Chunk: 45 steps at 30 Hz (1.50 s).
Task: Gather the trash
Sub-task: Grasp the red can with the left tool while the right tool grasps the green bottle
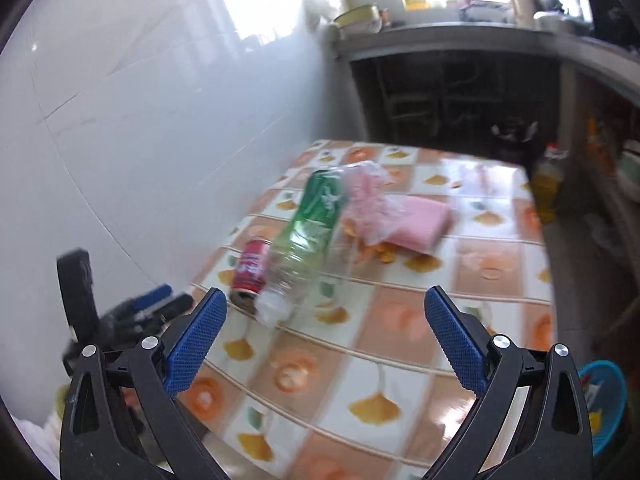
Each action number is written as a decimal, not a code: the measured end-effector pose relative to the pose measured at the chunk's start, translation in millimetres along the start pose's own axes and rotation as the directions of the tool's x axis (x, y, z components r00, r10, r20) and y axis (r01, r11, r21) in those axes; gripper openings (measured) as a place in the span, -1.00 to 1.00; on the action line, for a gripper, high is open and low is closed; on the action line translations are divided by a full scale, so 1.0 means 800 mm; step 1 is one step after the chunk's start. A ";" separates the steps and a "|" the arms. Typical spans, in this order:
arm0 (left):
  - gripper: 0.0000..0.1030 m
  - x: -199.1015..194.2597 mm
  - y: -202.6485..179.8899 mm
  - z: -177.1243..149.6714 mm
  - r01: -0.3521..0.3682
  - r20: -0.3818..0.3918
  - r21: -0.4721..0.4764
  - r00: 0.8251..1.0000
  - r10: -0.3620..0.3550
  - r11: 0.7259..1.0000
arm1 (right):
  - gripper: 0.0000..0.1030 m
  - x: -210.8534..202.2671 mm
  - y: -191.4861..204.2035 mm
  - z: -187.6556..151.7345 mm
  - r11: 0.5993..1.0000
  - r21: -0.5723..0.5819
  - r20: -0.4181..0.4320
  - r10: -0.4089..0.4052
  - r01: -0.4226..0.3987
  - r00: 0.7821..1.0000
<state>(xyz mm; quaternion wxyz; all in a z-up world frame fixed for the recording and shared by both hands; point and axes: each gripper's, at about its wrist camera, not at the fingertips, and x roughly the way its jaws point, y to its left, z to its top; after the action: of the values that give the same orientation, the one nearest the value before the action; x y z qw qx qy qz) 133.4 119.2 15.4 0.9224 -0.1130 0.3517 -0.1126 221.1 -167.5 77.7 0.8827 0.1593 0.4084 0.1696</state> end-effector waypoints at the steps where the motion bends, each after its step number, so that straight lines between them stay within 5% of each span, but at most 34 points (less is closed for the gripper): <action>1: 0.89 0.007 0.005 0.001 0.001 -0.010 -0.009 1.000 -0.002 1.000 | 0.85 0.013 0.001 0.007 0.999 0.030 -0.015 0.019 -0.018 1.000; 6: 0.83 0.038 0.024 0.010 0.020 -0.043 -0.063 0.999 -0.022 0.998 | 0.85 0.075 0.007 0.037 0.983 0.152 -0.105 0.123 -0.107 0.987; 18: 0.49 0.125 0.051 0.041 0.091 -0.155 -0.253 0.979 -0.133 0.963 | 0.79 0.178 0.006 0.065 0.977 0.214 -0.260 0.065 -0.009 0.963; 25: 0.28 0.154 0.060 0.043 0.097 -0.222 -0.319 0.959 -0.174 0.943 | 0.75 0.202 0.005 0.066 0.974 0.223 -0.315 0.046 0.027 0.948; 33: 0.27 0.158 0.061 0.041 0.105 -0.261 -0.342 0.944 -0.202 0.934 | 0.63 0.236 0.002 0.061 0.969 0.246 -0.361 0.065 0.028 0.930; 36: 0.27 0.167 0.061 0.034 0.125 -0.306 -0.380 0.918 -0.252 0.916 | 0.55 0.238 0.001 0.060 0.967 0.252 -0.358 0.071 0.023 0.931; 45: 0.25 0.156 0.061 0.031 0.127 -0.296 -0.366 0.923 -0.245 0.922 | 0.17 0.230 -0.005 0.062 0.959 0.282 -0.347 0.126 -0.025 0.929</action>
<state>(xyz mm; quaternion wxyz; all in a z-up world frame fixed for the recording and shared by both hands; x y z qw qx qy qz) 247.7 133.0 -58.4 0.8001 -0.2831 0.5053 -0.1560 372.2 -99.0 -15.7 0.7549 0.2611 0.5765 0.1723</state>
